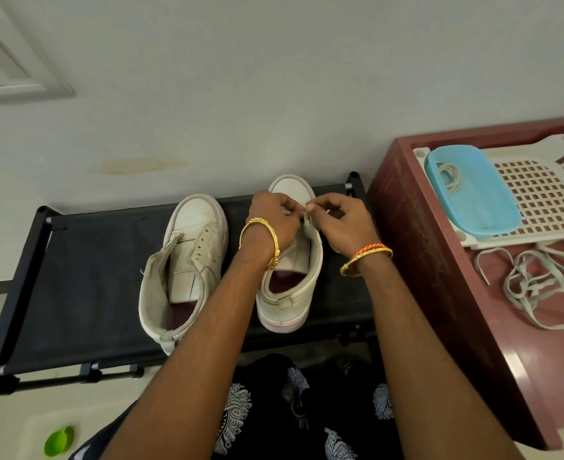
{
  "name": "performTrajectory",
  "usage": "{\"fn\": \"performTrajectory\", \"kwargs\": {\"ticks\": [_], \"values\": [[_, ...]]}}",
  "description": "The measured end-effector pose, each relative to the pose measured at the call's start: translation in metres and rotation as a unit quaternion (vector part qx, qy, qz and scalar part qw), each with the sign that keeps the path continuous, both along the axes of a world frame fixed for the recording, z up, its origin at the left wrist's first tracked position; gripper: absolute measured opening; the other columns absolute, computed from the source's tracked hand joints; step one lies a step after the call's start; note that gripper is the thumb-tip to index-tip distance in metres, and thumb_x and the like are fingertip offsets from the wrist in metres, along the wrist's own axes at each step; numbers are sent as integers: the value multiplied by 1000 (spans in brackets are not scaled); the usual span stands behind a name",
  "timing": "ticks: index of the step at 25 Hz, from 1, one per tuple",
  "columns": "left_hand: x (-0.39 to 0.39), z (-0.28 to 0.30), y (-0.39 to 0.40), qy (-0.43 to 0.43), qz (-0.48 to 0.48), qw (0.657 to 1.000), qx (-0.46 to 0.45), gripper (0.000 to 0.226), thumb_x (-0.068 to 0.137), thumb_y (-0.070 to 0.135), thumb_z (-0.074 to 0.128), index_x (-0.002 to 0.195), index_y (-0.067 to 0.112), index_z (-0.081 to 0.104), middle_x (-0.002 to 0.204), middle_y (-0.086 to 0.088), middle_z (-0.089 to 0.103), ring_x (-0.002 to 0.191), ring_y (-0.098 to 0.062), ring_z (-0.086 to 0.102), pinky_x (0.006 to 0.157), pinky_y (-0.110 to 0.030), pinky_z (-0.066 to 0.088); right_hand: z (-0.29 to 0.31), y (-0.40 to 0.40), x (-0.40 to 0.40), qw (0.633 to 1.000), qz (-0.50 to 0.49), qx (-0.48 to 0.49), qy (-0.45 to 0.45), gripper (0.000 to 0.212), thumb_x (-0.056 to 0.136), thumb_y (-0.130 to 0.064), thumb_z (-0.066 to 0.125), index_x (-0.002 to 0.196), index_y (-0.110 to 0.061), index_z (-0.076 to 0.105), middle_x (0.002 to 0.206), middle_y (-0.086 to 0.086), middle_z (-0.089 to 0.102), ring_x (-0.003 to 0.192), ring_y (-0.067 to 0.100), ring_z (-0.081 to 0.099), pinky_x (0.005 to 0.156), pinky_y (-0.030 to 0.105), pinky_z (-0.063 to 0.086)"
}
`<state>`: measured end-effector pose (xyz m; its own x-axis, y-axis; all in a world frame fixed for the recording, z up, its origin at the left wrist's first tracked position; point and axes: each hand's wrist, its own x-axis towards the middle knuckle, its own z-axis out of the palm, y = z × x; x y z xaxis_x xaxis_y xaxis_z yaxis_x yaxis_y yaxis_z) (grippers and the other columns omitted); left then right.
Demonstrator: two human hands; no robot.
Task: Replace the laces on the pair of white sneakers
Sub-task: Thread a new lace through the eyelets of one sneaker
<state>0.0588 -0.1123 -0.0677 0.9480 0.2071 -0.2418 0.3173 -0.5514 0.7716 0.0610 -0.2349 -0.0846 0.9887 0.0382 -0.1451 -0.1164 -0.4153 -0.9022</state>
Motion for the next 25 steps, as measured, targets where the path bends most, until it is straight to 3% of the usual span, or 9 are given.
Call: {"fn": "performTrajectory", "kwargs": {"ticks": [5, 9, 13, 15, 17, 19, 21, 23, 25], "values": [[0, 5, 9, -35, 6, 999, -2, 8, 89, 9, 58, 90, 12, 65, 140, -13, 41, 132, -22, 39, 105, -23, 28, 4, 1, 2, 999, 27, 3, 42, 32, 78, -25, 70, 110, -21, 63, 107, 4, 53, 87, 12, 52, 68, 21, 41], [5, 12, 37, -126, 168, 974, -86, 19, 90, 9, 53, 77, 22, 55, 104, -1, 59, 104, -21, 58, 95, -36, 47, 6, -2, 3, 998, 16, 14, 64, 37, 78, -21, 69, 114, -20, 60, 115, 6, 56, 96, 19, 55, 76, 28, 48], [2, 12, 78, -139, 329, 922, -147, 9, 92, 15, 53, 95, 17, 61, 107, -6, 64, 98, -19, 63, 92, -41, 51, 11, 0, 4, 998, 17, 1, 56, 43, 78, -17, 71, 119, -18, 57, 123, 5, 52, 105, 14, 47, 77, 23, 40], [-2, 13, 81, -132, 239, 954, -128, 8, 93, 13, 55, 92, 17, 61, 94, 0, 64, 80, -14, 65, 82, -33, 54, 17, 3, 3, 999, 14, -32, -8, 47, 77, -15, 71, 122, -19, 56, 124, -1, 50, 107, 7, 44, 79, 12, 38], [-9, 23, 71, -122, 66, 985, -107, 10, 90, 12, 59, 85, 21, 62, 83, 7, 62, 64, -7, 61, 65, -20, 49, 27, 14, 2, 996, 31, 2, -79, 45, 79, -12, 70, 122, -21, 58, 122, -6, 53, 106, 0, 47, 79, 0, 37], [-11, 27, 58, -124, -60, 986, -99, 8, 88, 12, 63, 84, 19, 64, 82, 4, 64, 57, -3, 57, 56, -13, 44, 36, 25, 0, 990, 67, 70, -107, 37, 82, -9, 68, 117, -20, 62, 116, -4, 62, 106, 3, 57, 88, 7, 44], [-10, 27, 50, -156, -76, 980, -95, 7, 86, 12, 65, 84, 19, 66, 82, 2, 65, 58, -9, 57, 56, -16, 45, 40, 31, 0, 986, 68, 96, -116, 22, 85, -6, 65, 105, -16, 67, 97, 0, 69, 89, 8, 66, 82, 20, 53], [-11, 27, 49, -170, -52, 978, -111, 12, 85, 11, 66, 81, 22, 66, 79, 5, 65, 56, -8, 55, 54, -14, 44, 39, 26, 3, 988, 58, 84, -113, 12, 86, -8, 66, 96, -13, 71, 83, 1, 70, 72, 8, 65, 69, 22, 53], [-11, 24, 50, -154, -43, 977, -139, 11, 85, 9, 66, 81, 19, 66, 76, 7, 64, 50, -1, 54, 51, -9, 41, 35, 22, 3, 991, 58, 60, -107, 11, 85, -14, 68, 95, -12, 73, 82, 1, 71, 73, 9, 64, 66, 22, 51]]}}
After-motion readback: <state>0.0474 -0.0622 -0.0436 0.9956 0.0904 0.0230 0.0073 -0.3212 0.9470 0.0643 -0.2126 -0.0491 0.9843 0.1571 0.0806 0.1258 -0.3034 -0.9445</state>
